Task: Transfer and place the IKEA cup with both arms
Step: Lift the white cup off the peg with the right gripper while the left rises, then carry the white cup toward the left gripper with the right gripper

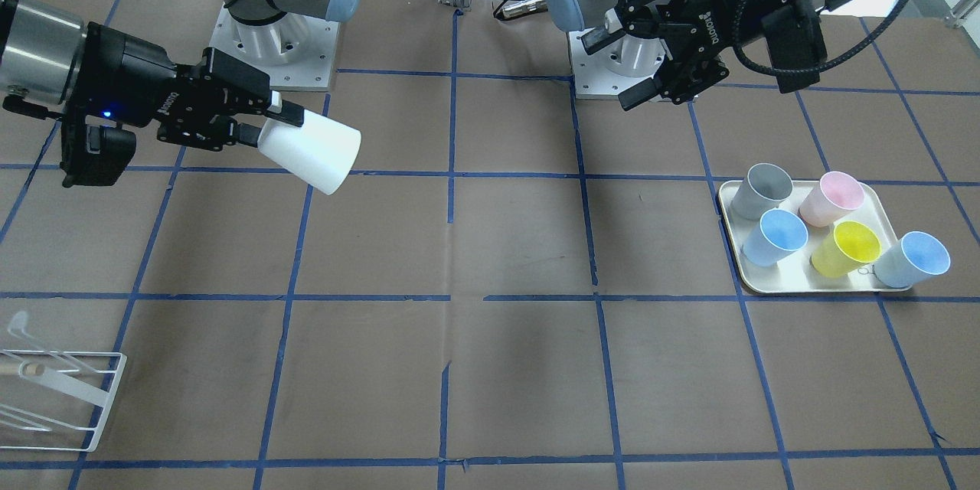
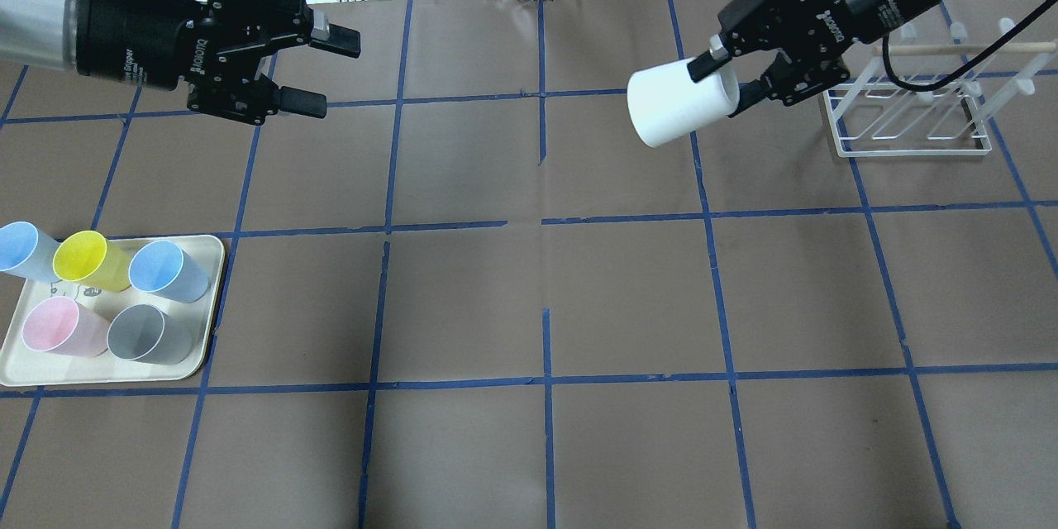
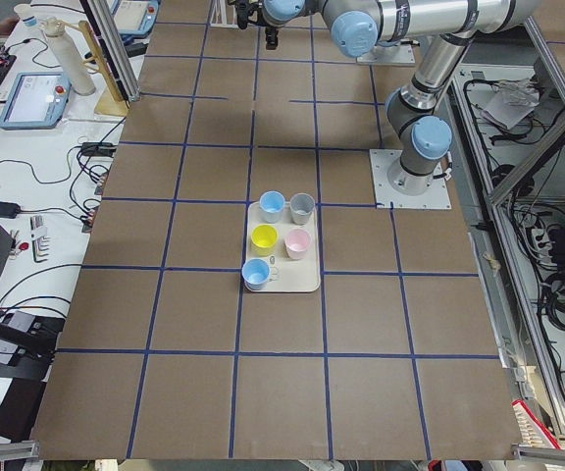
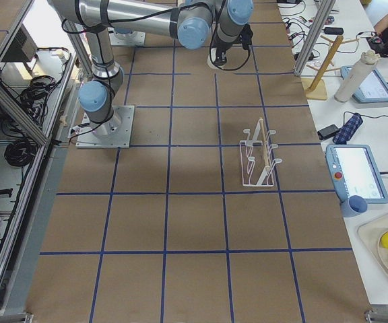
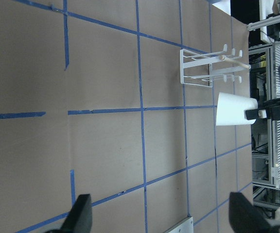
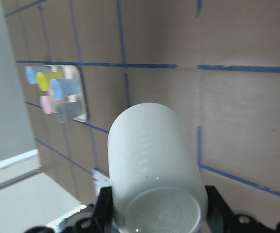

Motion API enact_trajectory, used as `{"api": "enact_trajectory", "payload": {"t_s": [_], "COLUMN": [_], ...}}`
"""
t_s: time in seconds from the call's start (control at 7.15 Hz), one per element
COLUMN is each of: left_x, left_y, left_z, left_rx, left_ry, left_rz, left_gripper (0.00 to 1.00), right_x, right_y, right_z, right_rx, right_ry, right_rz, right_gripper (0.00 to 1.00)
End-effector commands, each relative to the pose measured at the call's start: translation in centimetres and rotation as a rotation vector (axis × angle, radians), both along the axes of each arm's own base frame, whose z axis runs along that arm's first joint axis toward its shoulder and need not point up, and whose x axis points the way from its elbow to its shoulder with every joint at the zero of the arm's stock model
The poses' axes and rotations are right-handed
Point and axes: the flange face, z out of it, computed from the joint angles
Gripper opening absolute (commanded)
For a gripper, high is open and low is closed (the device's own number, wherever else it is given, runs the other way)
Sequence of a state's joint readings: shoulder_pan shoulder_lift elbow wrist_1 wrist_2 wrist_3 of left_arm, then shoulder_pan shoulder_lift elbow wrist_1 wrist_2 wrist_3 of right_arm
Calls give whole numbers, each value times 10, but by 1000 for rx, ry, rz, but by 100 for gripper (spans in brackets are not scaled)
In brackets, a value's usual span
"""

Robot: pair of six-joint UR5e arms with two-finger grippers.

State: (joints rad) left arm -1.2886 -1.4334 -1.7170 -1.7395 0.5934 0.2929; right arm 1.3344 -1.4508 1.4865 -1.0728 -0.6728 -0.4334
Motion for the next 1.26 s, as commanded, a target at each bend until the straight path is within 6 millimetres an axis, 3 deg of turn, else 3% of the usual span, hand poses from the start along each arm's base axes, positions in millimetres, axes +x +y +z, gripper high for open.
{"api": "enact_trajectory", "payload": {"t_s": [0.0, 0.42, 0.7, 1.12], "left_x": [-3, -10, -10, -12], "left_y": [0, 1, -2, 2], "left_z": [-10, 16, 27, 46], "left_rx": [10, -48, -120, -202], "left_ry": [146, 253, 288, 266], "left_rz": [37, 58, 57, 46], "left_gripper": [100, 100, 100, 100], "right_x": [40, 87, 131, 137], "right_y": [2, 22, 42, 45], "right_z": [7, 20, 47, 48], "right_rx": [107, 246, 229, 228], "right_ry": [-285, -437, -542, -544], "right_rz": [-135, -204, -216, -207], "right_gripper": [32, 31, 31, 31]}}
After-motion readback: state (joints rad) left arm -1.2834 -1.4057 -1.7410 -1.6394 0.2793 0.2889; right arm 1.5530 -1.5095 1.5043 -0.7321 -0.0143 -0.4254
